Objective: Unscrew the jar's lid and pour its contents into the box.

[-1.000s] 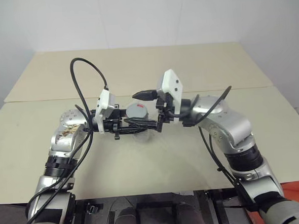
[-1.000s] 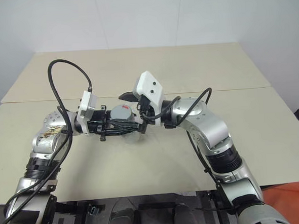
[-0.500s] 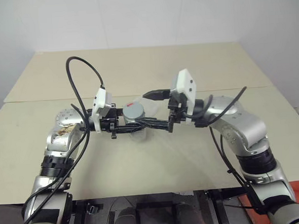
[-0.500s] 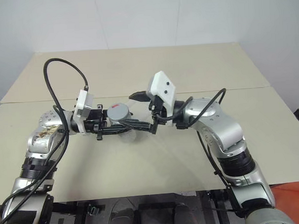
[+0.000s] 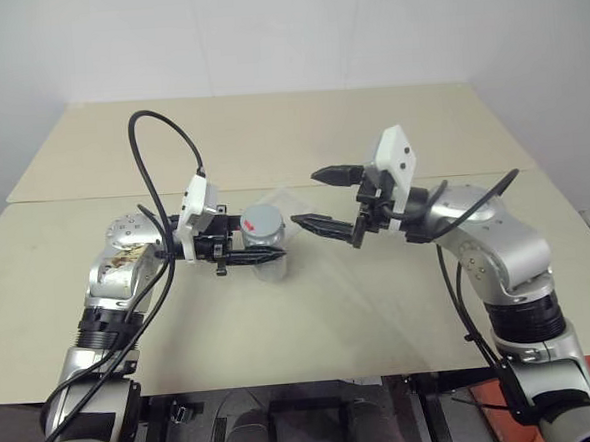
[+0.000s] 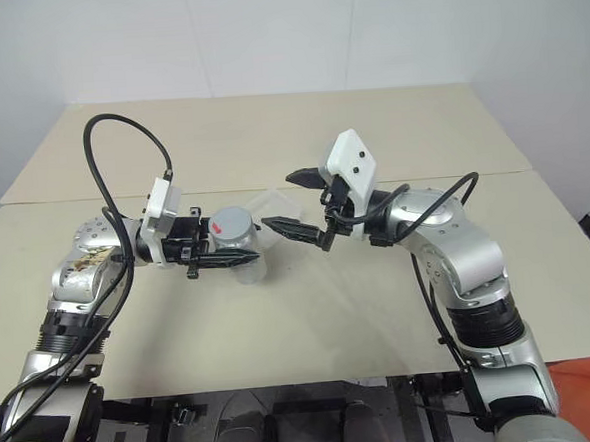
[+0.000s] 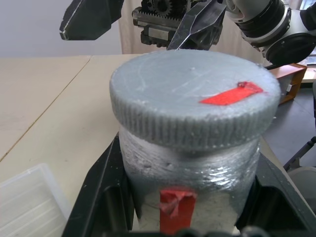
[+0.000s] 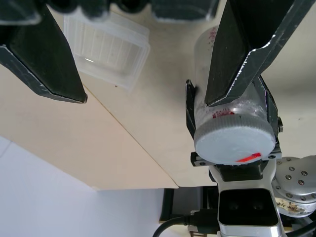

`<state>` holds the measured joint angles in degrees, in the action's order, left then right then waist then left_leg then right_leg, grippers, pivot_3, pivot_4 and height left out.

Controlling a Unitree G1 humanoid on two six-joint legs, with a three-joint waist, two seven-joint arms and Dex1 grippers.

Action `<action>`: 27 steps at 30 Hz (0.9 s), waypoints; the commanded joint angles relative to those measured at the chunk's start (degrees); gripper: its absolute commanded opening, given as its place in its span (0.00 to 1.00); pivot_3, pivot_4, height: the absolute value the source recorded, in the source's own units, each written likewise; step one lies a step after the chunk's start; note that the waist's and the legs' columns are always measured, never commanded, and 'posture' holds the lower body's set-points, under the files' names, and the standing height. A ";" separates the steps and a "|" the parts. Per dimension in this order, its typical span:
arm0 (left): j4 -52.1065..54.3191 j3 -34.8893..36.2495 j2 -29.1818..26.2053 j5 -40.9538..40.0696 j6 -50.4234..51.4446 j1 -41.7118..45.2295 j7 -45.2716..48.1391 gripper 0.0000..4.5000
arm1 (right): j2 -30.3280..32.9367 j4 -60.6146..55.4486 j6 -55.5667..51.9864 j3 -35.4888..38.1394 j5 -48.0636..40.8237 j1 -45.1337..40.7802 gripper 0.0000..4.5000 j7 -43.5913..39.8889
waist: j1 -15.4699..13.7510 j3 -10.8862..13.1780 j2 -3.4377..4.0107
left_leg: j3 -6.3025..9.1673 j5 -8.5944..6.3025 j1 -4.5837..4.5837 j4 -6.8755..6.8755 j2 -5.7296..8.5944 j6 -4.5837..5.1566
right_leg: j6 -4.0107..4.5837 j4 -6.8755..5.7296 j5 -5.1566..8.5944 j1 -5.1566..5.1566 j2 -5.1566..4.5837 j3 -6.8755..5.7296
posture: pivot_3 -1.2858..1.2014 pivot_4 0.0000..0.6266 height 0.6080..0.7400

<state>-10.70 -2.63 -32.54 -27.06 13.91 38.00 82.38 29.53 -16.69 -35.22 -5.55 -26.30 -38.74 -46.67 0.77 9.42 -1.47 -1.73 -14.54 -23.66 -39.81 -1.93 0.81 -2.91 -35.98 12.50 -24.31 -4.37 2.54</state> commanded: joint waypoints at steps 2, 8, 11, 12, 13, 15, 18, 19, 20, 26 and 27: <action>1.20 0.52 0.14 -0.21 -0.99 0.72 -0.20 0.46 | 0.69 -5.19 0.01 2.77 -4.45 0.15 0.99 -2.25 | -0.04 0.00 0.00 | 0.00 0.00 -0.01 0.00 0.00 0.00 | 0.00 0.01 0.00 0.00 0.00 0.00 | 0.52 0.24 1.00; 1.43 0.07 0.74 0.11 -1.25 0.53 -0.66 0.46 | -0.81 -7.18 -2.40 0.36 -6.04 -1.24 0.99 -1.04 | 0.00 0.00 0.00 | 0.01 0.00 0.01 -0.01 0.00 0.00 | 0.00 0.00 0.00 0.01 0.00 0.00 | 0.52 0.24 1.00; 1.25 -0.03 0.89 0.33 -1.51 0.64 -0.73 0.46 | -1.74 -7.35 -5.09 -1.64 -5.63 -2.80 0.99 0.15 | 0.09 0.00 0.00 | 0.01 0.00 0.01 0.00 -0.01 0.00 | 0.00 -0.01 0.00 -0.01 0.01 0.00 | 0.52 0.24 1.00; 1.32 -0.08 0.92 0.38 -1.53 0.63 -0.78 0.46 | -2.04 -7.41 -6.37 -2.37 -5.66 -3.49 0.99 0.66 | 0.08 0.00 0.00 | 0.01 0.00 0.01 0.00 -0.01 0.00 | 0.00 -0.02 0.00 -0.01 0.01 0.00 | 0.52 0.24 1.00; 1.38 -0.14 0.94 0.43 -1.59 0.61 -0.81 0.46 | -2.23 -7.51 -7.61 -3.00 -5.65 -4.09 0.99 1.13 | 0.06 0.00 0.00 | 0.01 0.00 0.01 0.00 -0.01 0.00 | 0.00 -0.03 0.00 -0.01 0.01 0.00 | 0.52 0.24 1.00; 1.54 -0.45 0.90 0.72 -2.07 0.60 -0.60 0.46 | -2.66 -7.64 -9.78 -4.44 -5.16 -5.47 0.99 2.19 | 0.04 0.00 0.00 | 0.01 0.00 0.00 0.00 0.00 0.00 | 0.00 -0.03 0.00 -0.01 0.00 0.00 | 0.52 0.24 1.00; 1.71 -0.57 0.93 0.69 -2.33 0.63 -0.65 0.46 | -3.34 -7.18 -12.82 -5.39 -5.25 -7.58 0.99 3.61 | 0.04 0.00 0.00 | 0.01 0.00 0.00 0.00 0.00 0.00 | 0.00 -0.03 0.00 -0.02 0.00 0.00 | 0.52 0.24 1.00; 1.72 -0.58 0.91 0.69 -2.41 0.63 -0.67 0.46 | -3.41 -7.07 -13.80 -5.55 -5.36 -8.17 0.99 3.82 | 0.00 0.00 0.00 | 0.01 0.00 0.00 0.00 0.00 0.00 | 0.00 -0.04 0.00 -0.02 0.00 0.00 | 0.52 0.24 1.00; 1.75 -0.60 0.91 0.68 -2.43 0.62 -0.70 0.46 | -3.47 -6.97 -14.57 -5.70 -5.42 -8.66 0.99 4.01 | -0.04 0.00 0.00 | 0.01 0.00 -0.01 0.00 0.00 0.00 | 0.00 -0.04 0.00 -0.01 0.00 -0.01 | 0.52 0.24 1.00; 1.83 -0.44 0.84 0.78 -2.52 0.46 -0.62 0.46 | -3.83 -6.56 -18.18 -6.70 -5.21 -10.87 0.99 5.09 | -0.01 0.00 0.00 | 0.01 0.00 -0.03 -0.01 0.00 0.00 | 0.00 -0.04 0.00 -0.02 -0.01 -0.01 | 0.52 0.24 1.00; 1.84 -0.44 0.85 0.80 -2.52 0.46 -0.65 0.46 | -3.91 -6.56 -18.45 -6.76 -5.22 -11.02 0.99 5.17 | 0.00 0.00 0.00 | 0.01 0.00 -0.03 -0.01 0.00 0.00 | 0.00 -0.05 0.00 -0.02 0.00 -0.01 | 0.52 0.24 1.00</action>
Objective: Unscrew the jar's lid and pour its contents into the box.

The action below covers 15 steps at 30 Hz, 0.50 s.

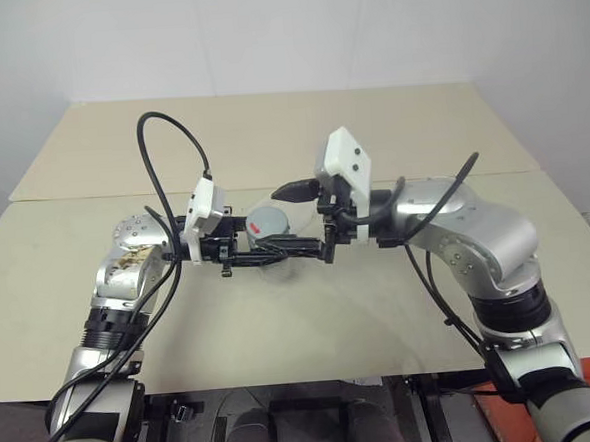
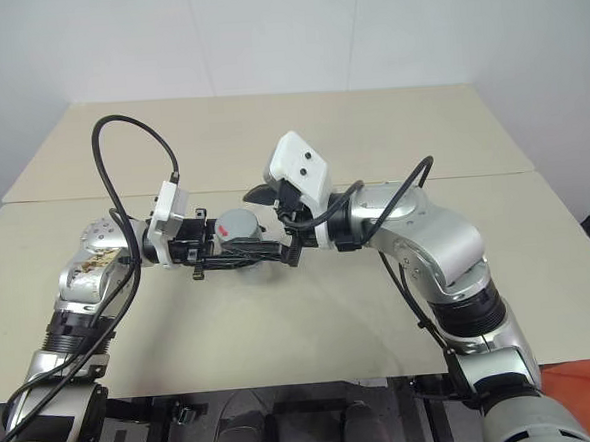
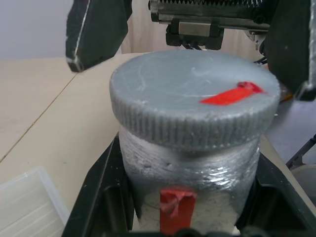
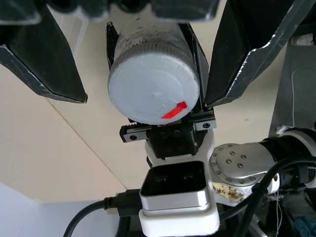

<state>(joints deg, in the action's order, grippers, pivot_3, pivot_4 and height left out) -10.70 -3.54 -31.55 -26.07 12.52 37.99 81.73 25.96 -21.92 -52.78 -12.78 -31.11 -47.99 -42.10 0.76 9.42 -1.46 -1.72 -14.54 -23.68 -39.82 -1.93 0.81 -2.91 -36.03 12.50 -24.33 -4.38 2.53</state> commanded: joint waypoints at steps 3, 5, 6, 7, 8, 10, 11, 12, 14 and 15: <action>1.91 0.47 -0.11 -0.19 -1.09 0.42 -0.04 0.46 | -0.56 -1.47 -1.12 0.23 -0.39 -1.97 0.99 0.62 | 0.02 0.00 0.00 | 0.00 0.00 0.00 0.00 0.00 0.00 | 0.00 0.00 0.00 0.00 0.00 0.00 | 0.52 0.24 1.00; 1.96 0.47 -0.11 -0.21 -1.06 0.35 -0.07 0.46 | -0.71 -1.51 -1.12 0.15 -0.28 -2.02 0.99 0.73 | 0.02 0.00 0.00 | 0.00 0.00 0.00 0.00 0.00 0.00 | 0.00 0.00 0.00 0.00 0.00 0.00 | 0.52 0.24 1.00; 1.96 0.49 -0.13 -0.23 -1.05 0.31 -0.04 0.46 | -0.80 -1.50 -1.07 0.12 -0.22 -2.06 0.99 0.80 | 0.01 0.00 0.00 | 0.00 0.00 -0.01 0.00 0.00 0.00 | 0.00 -0.01 0.00 0.00 0.00 0.00 | 0.52 0.24 1.00; 1.96 0.50 -0.14 -0.24 -1.05 0.27 -0.04 0.46 | -0.86 -1.49 -0.98 0.08 -0.16 -2.07 0.99 0.81 | 0.01 0.00 0.00 | 0.00 0.00 -0.01 0.00 0.00 0.00 | 0.00 -0.01 0.00 0.00 0.00 0.00 | 0.52 0.24 1.00; 1.98 0.50 -0.15 -0.24 -1.04 0.24 -0.03 0.46 | -0.90 -1.48 -0.89 0.05 -0.10 -2.08 0.99 0.81 | 0.01 0.00 0.00 | 0.00 0.00 -0.01 0.00 0.00 0.00 | 0.00 0.00 0.00 0.00 0.00 0.00 | 0.52 0.24 1.00; 2.03 0.53 -0.17 -0.28 -1.00 0.14 -0.04 0.46 | -0.94 -1.45 -0.69 -0.04 -0.05 -2.09 0.99 0.72 | 0.02 0.00 0.00 | 0.00 0.00 -0.01 0.00 0.00 0.00 | 0.00 0.00 0.00 0.00 0.00 0.00 | 0.52 0.24 1.00; 2.08 0.52 -0.16 -0.29 -0.96 0.09 -0.07 0.46 | -0.95 -1.42 -0.61 -0.06 -0.03 -2.11 0.99 0.68 | 0.02 0.00 0.00 | 0.00 0.00 -0.01 0.00 0.00 0.00 | 0.00 0.00 0.00 0.00 0.00 0.00 | 0.52 0.24 1.00; 2.14 0.53 -0.18 -0.32 -0.92 0.03 -0.08 0.46 | -0.98 -1.42 -0.59 -0.09 -0.03 -2.13 0.99 0.68 | 0.03 0.00 0.00 | 0.00 0.00 -0.01 0.00 0.00 0.00 | 0.00 0.00 0.00 0.00 0.00 0.00 | 0.52 0.24 1.00; 2.28 0.54 -0.22 -0.37 -0.83 -0.09 -0.07 0.46 | -1.02 -1.47 -0.41 -0.13 0.02 -2.10 0.99 0.65 | 0.03 0.00 0.00 | 0.00 0.00 -0.01 0.00 0.00 0.00 | 0.00 0.00 0.00 0.00 0.00 0.00 | 0.52 0.24 1.00; 2.33 0.54 -0.26 -0.39 -0.77 -0.13 -0.07 0.46 | -1.03 -1.48 -0.28 -0.15 0.03 -2.07 0.95 0.57 | 0.03 0.00 0.00 | 0.00 0.00 -0.01 0.00 0.00 0.00 | 0.00 0.00 0.00 0.00 0.00 0.00 | 0.52 0.24 1.00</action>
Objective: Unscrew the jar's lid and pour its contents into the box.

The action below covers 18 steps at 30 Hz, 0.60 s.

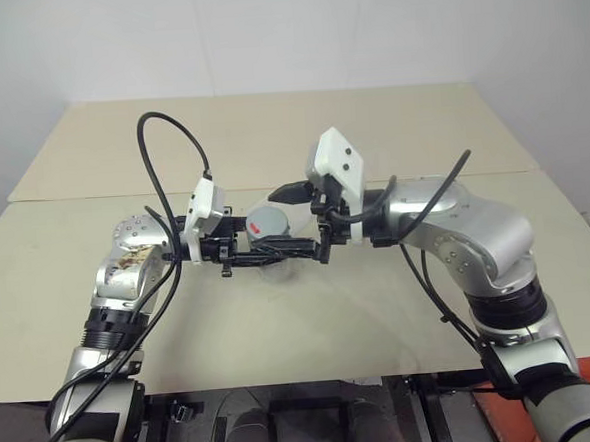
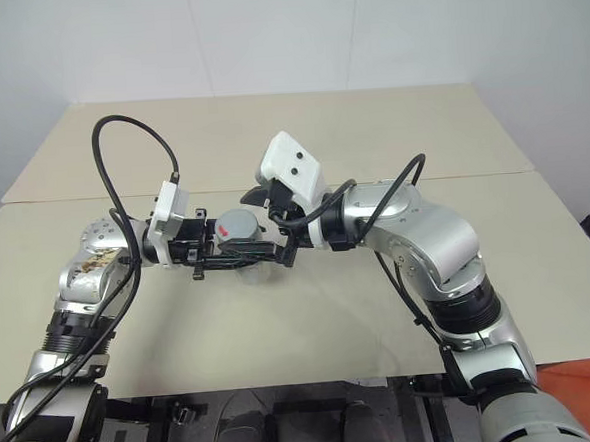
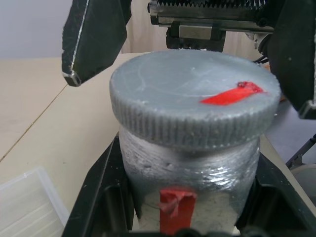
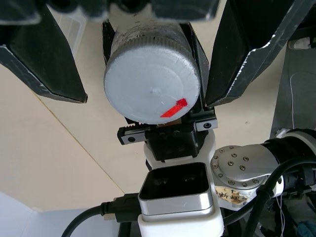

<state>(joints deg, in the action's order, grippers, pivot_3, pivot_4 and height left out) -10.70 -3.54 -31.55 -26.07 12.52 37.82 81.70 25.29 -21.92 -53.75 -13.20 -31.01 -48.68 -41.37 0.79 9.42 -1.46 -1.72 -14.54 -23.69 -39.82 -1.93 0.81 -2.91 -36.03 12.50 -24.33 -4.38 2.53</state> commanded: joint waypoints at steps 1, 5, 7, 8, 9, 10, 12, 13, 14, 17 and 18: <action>2.36 0.53 -0.28 -0.39 -0.72 0.01 -0.04 0.46 | -0.37 -1.47 0.78 0.25 -0.06 -1.35 0.91 -0.21 | 0.00 0.00 0.00 | 0.00 0.00 0.00 0.00 0.00 0.00 | 0.00 0.00 0.00 0.00 0.00 0.00 | 0.52 0.24 1.00; 2.56 0.53 -0.47 -0.42 -0.55 -0.11 0.02 0.46 | -0.45 -1.49 1.30 0.21 0.09 -1.17 0.64 -0.42 | 0.01 0.00 0.00 | 0.00 0.00 0.00 0.00 0.00 0.00 | 0.00 0.00 0.00 0.00 0.00 0.00 | 0.52 0.24 1.00; 2.60 0.53 -0.53 -0.43 -0.50 -0.11 0.02 0.46 | -0.54 -1.45 1.39 0.24 0.13 -1.11 0.61 -0.49 | 0.00 0.00 0.00 | 0.00 0.00 0.00 0.00 0.00 0.00 | 0.00 0.00 0.00 0.00 0.00 0.00 | 0.52 0.24 1.00; 2.63 0.53 -0.55 -0.45 -0.47 -0.10 0.02 0.46 | -0.51 -1.44 1.42 0.23 0.15 -1.08 0.61 -0.57 | 0.00 0.00 0.00 | 0.00 0.00 0.00 0.00 0.00 0.00 | 0.00 0.00 0.00 0.00 0.00 0.00 | 0.52 0.24 1.00; 2.60 0.56 -0.61 -0.47 -0.46 -0.08 0.06 0.46 | -0.47 -1.38 1.50 0.17 0.17 -1.07 0.61 -0.75 | 0.00 0.00 0.00 | 0.00 0.00 0.00 0.00 0.00 0.00 | 0.00 0.00 0.00 0.00 0.00 0.00 | 0.52 0.24 1.00; 2.60 0.58 -0.67 -0.48 -0.45 -0.07 0.09 0.46 | -0.40 -1.36 1.56 0.11 0.20 -1.03 0.61 -0.94 | 0.00 0.00 0.00 | 0.00 0.00 0.00 0.00 0.00 0.00 | 0.00 0.00 0.00 0.00 0.00 0.00 | 0.52 0.24 1.00; 2.64 0.61 -0.75 -0.49 -0.41 -0.07 0.12 0.46 | -0.31 -1.40 1.67 0.08 0.28 -0.94 0.61 -1.29 | 0.00 0.00 0.00 | 0.00 0.00 0.00 0.00 0.00 0.00 | 0.00 0.00 0.00 0.00 0.00 0.00 | 0.52 0.24 1.00; 2.68 0.60 -0.78 -0.47 -0.38 -0.09 0.10 0.46 | -0.34 -1.41 1.65 0.13 0.34 -0.90 0.61 -1.32 | 0.00 0.00 0.00 | 0.00 0.00 0.00 0.00 0.00 0.00 | 0.00 0.00 0.00 0.00 0.00 0.00 | 0.52 0.24 1.00; 2.58 0.61 -0.83 -0.44 -0.41 -0.05 0.14 0.46 | -0.45 -1.29 1.59 0.16 0.43 -0.94 0.61 -1.26 | 0.00 0.00 0.00 | 0.00 0.00 0.00 0.00 0.00 0.00 | 0.00 0.00 0.00 0.00 0.00 0.00 | 0.52 0.24 1.00; 2.70 0.54 -1.05 -0.29 -0.52 -0.32 0.27 0.46 | -0.79 -0.63 1.43 1.17 0.06 -1.29 0.61 -1.04 | 0.01 0.00 0.00 | 0.00 0.00 0.00 0.00 0.00 0.00 | 0.00 0.01 0.00 0.00 0.00 0.00 | 0.52 0.24 1.00; 2.84 0.47 -1.16 -0.25 -0.51 -0.51 0.33 0.46 | -0.90 -0.18 1.24 2.07 -0.45 -1.66 0.61 -1.04 | 0.01 0.00 0.00 | 0.00 0.00 0.00 0.00 0.00 0.00 | 0.00 0.00 0.00 0.00 0.00 0.00 | 0.52 0.24 1.00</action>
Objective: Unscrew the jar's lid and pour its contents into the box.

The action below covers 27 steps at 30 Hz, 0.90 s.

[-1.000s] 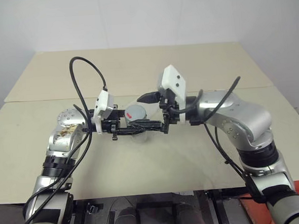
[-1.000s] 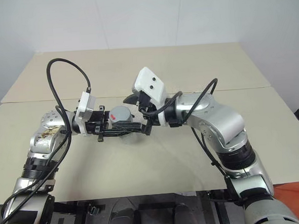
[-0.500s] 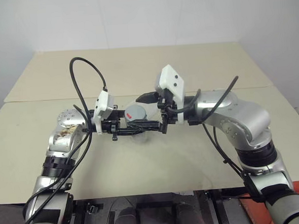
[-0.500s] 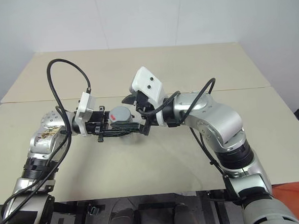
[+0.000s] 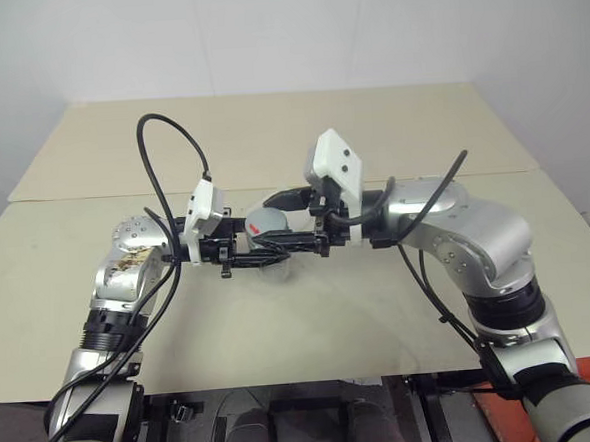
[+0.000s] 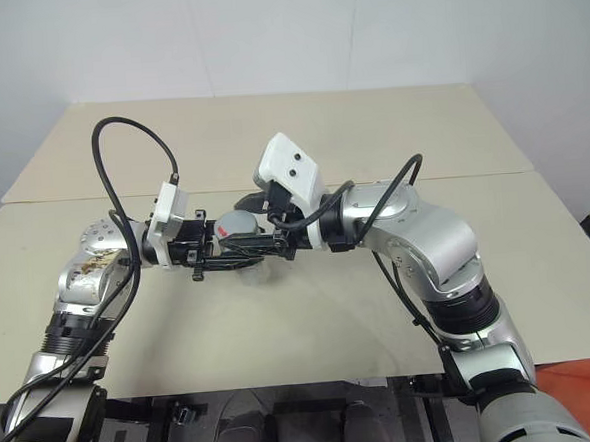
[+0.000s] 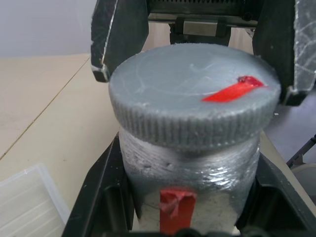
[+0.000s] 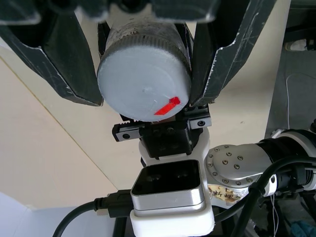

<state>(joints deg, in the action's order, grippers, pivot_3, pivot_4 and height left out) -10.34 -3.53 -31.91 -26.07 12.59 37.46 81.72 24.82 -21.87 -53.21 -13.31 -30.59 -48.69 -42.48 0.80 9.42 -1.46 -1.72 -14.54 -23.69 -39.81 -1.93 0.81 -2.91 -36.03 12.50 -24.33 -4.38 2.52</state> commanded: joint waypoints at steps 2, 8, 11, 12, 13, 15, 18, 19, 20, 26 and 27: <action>2.51 0.26 -1.07 -0.07 -0.68 -0.41 0.62 0.46 | -0.62 1.25 0.24 4.52 -2.21 -2.74 0.61 -0.06 | 0.00 0.00 0.00 | 0.00 0.00 0.00 0.00 0.00 0.00 | 0.00 0.00 0.00 0.00 0.00 0.00 | 0.52 0.24 1.00; 2.86 0.34 -2.19 0.20 -1.20 -1.17 1.48 0.46 | 0.66 6.21 -0.67 11.57 -5.73 -5.12 0.61 0.27 | -0.09 0.00 0.00 | 0.00 0.00 0.00 0.01 0.00 0.00 | 0.00 -0.01 0.00 0.00 0.00 -0.01 | 0.52 0.24 1.00; 3.13 1.09 -2.52 -0.11 -1.03 -1.29 0.76 0.46 | 1.52 8.58 0.20 13.45 -4.12 -4.36 0.61 2.27 | -0.08 0.00 0.00 | 0.00 0.00 -0.02 0.00 0.00 0.00 | 0.00 0.00 0.00 0.01 -0.01 -0.02 | 0.52 0.24 1.00; 3.23 1.28 -2.64 -0.24 -0.91 -1.38 0.63 0.46 | 1.93 9.00 0.25 14.08 -4.31 -3.68 0.61 2.22 | -0.08 0.00 0.00 | -0.01 0.00 -0.02 0.01 0.00 0.00 | 0.00 0.01 0.00 0.00 -0.01 -0.02 | 0.52 0.24 1.00; 3.33 1.38 -2.74 -0.34 -0.82 -1.47 0.60 0.46 | 2.28 9.10 0.37 14.43 -4.42 -3.03 0.61 2.19 | -0.09 0.00 0.00 | 0.00 0.00 -0.02 0.01 0.00 0.00 | 0.00 0.00 0.00 -0.01 -0.01 -0.02 | 0.52 0.24 1.00; 4.04 1.62 -3.03 -0.66 -0.49 -1.99 0.47 0.46 | 3.28 8.19 0.62 14.96 -4.60 -1.19 0.61 2.02 | -0.05 0.00 0.00 | 0.00 0.00 -0.03 0.03 -0.01 0.00 | 0.00 0.00 0.00 -0.01 0.00 -0.02 | 0.52 0.24 1.00; 4.94 2.37 -3.77 -1.13 -0.13 -2.85 0.06 0.46 | 4.69 6.50 0.52 15.77 -4.92 1.46 0.61 2.20 | -0.04 0.00 0.00 | 0.00 0.00 -0.06 0.03 0.00 0.00 | 0.00 -0.01 0.00 -0.01 -0.01 -0.02 | 0.52 0.24 1.00; 4.95 2.78 -4.11 -1.27 -0.07 -2.96 -0.09 0.46 | 5.18 5.99 0.55 16.07 -5.00 2.39 0.61 2.23 | -0.04 0.00 0.00 | -0.01 0.00 -0.06 0.03 0.00 0.00 | 0.00 0.00 0.00 -0.03 -0.02 -0.01 | 0.52 0.24 1.00; 4.91 3.15 -4.43 -1.33 -0.09 -3.02 -0.27 0.46 | 5.62 5.49 0.56 16.34 -5.07 3.23 0.61 2.26 | -0.01 0.00 0.00 | 0.00 0.00 -0.06 0.02 -0.01 0.00 | 0.00 0.02 0.00 -0.04 -0.01 -0.01 | 0.52 0.24 1.00; 4.72 4.81 -5.63 -1.37 -0.61 -2.87 -1.34 0.46 | 8.02 2.77 1.08 17.63 -5.02 7.32 0.61 2.42 | 0.00 0.00 0.00 | 0.00 0.00 -0.05 0.02 -0.01 0.00 | 0.00 0.06 0.00 -0.04 0.00 -0.01 | 0.52 0.24 1.00; 4.77 5.23 -5.84 -1.40 -0.77 -2.94 -1.69 0.46 | 8.56 2.16 1.44 17.78 -4.88 8.16 0.61 2.22 | -0.01 0.00 0.00 | 0.00 0.00 -0.06 0.02 -0.01 0.00 | 0.00 0.06 0.00 -0.04 -0.01 -0.01 | 0.52 0.24 1.00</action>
<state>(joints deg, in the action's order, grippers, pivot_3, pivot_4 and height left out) -7.38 -0.32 -36.73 -26.77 12.64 34.06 80.58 32.26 -17.01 -53.81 2.39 -35.02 -40.71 -39.97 0.79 9.42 -1.47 -1.72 -14.54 -23.75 -39.79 -1.94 0.81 -2.91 -35.96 12.50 -24.38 -4.38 2.52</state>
